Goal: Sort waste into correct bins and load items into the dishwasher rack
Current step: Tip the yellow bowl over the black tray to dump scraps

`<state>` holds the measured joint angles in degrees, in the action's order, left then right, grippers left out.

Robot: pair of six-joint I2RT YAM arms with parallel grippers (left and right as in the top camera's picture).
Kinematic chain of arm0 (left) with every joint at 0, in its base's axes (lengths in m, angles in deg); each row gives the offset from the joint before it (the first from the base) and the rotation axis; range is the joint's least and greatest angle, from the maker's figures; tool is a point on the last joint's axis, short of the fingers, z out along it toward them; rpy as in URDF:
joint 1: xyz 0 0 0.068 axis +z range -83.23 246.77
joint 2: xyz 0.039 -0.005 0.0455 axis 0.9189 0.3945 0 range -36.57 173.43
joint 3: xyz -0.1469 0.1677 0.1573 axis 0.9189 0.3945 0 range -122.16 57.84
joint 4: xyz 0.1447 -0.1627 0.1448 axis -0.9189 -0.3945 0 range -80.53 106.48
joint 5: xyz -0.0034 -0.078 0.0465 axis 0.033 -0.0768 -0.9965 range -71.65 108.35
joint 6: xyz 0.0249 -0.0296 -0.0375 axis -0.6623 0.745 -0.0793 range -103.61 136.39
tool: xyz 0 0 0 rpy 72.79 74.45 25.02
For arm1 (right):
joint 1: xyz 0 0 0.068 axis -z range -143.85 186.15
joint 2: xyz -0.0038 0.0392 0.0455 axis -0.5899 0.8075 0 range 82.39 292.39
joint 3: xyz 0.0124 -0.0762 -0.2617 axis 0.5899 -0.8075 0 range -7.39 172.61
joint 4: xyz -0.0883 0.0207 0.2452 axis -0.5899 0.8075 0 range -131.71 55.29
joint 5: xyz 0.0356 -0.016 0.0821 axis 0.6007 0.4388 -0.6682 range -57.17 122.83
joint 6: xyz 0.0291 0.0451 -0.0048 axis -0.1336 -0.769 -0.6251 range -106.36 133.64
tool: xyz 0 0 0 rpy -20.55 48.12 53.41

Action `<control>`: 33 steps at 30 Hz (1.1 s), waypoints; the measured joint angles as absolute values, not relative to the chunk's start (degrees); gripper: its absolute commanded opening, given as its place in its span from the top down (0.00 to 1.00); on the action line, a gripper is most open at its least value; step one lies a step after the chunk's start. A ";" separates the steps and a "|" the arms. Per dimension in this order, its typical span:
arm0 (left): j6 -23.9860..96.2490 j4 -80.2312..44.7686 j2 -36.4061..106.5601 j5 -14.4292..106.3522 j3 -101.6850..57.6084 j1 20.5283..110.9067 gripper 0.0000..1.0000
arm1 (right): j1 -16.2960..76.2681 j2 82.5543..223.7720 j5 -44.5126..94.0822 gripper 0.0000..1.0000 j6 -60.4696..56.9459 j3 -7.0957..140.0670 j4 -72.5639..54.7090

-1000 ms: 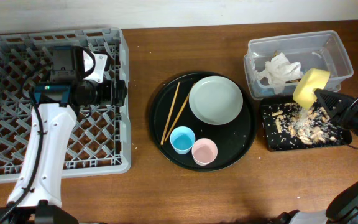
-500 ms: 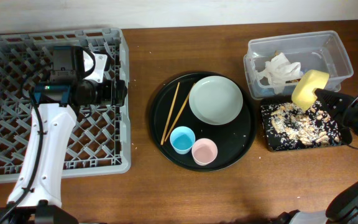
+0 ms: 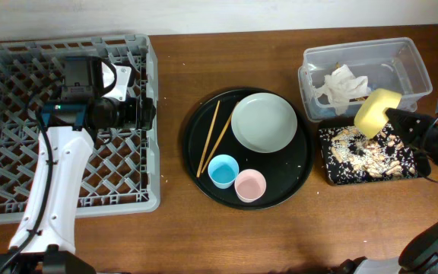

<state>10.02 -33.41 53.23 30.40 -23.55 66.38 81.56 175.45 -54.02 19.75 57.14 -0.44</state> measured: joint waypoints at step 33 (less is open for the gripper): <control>10.02 -33.41 53.21 30.40 -23.55 66.38 0.01 | 85.32 174.24 -54.09 0.96 27.29 57.08 6.93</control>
